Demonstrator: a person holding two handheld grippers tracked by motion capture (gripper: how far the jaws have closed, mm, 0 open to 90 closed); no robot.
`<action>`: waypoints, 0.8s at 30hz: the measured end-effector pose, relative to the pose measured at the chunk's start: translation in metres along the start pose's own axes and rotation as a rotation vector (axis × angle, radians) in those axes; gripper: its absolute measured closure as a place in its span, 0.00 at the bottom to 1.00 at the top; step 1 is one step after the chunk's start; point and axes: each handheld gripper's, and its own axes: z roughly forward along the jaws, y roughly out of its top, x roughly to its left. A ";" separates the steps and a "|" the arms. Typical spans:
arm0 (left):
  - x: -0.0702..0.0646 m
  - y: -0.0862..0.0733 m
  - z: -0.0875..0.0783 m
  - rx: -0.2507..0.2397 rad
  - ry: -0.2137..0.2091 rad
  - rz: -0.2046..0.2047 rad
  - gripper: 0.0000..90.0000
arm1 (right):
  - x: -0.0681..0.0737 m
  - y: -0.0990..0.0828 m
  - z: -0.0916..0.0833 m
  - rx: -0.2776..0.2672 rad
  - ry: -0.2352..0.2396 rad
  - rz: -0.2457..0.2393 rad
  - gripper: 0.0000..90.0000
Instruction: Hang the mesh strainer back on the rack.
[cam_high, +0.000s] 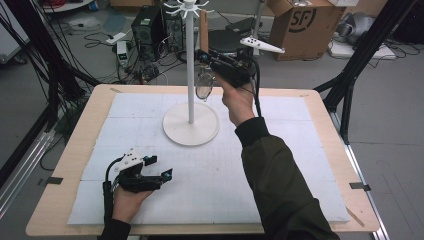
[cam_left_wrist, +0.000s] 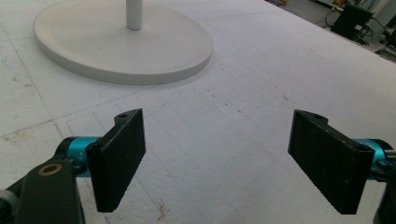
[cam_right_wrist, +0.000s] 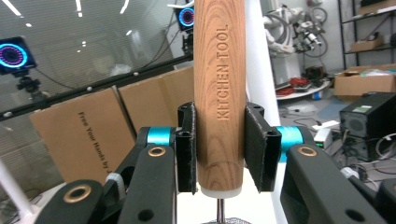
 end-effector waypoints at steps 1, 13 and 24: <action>0.000 0.000 0.000 0.000 0.000 0.002 0.22 | -0.001 0.000 0.001 -0.001 -0.003 0.000 0.76; 0.000 0.000 0.000 -0.001 0.000 0.000 0.22 | -0.011 -0.001 0.010 0.018 -0.019 0.029 0.76; 0.000 0.000 0.000 -0.004 0.008 -0.001 0.21 | -0.011 -0.007 0.012 0.030 -0.060 0.068 0.44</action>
